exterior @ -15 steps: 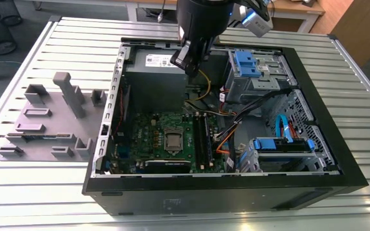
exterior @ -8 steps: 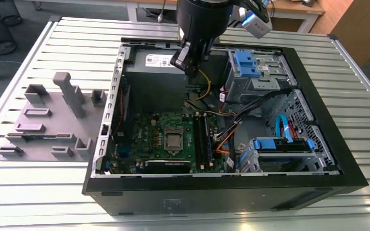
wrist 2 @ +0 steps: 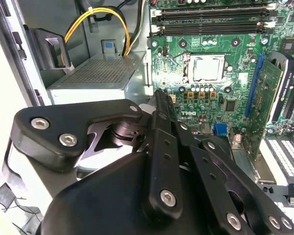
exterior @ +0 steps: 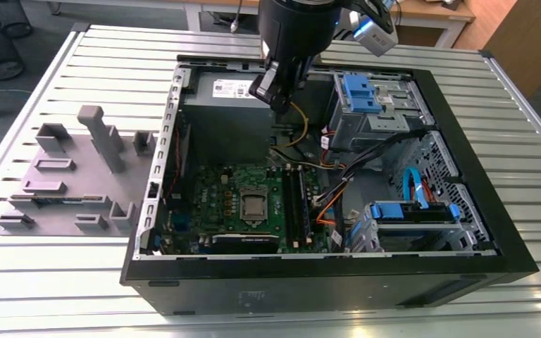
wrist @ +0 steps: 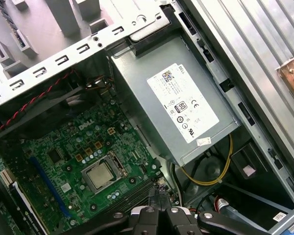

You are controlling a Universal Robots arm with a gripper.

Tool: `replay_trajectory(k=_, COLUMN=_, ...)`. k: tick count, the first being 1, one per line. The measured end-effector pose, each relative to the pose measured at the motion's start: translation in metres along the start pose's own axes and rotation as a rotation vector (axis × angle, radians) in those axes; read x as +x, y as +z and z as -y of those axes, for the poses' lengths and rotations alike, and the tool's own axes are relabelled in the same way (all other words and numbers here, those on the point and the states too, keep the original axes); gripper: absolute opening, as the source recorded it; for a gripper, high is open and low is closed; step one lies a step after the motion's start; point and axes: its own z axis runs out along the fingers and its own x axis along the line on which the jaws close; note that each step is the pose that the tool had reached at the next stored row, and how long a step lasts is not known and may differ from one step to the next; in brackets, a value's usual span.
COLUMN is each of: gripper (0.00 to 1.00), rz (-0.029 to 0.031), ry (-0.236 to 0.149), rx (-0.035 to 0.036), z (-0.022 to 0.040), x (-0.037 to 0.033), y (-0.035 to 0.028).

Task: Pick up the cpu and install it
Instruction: 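Install the first cpu locking lever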

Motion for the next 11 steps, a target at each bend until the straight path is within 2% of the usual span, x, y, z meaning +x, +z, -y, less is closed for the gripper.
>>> replay_trajectory(k=5, gripper=0.11, rz=0.0000, ry=0.000, rx=0.0000, z=0.0004, x=0.0005, y=0.0038)
replay_trajectory(k=11, gripper=0.11, rz=-0.0002, ry=0.000, rx=0.0002, z=0.0014, x=0.0018, y=0.0129)
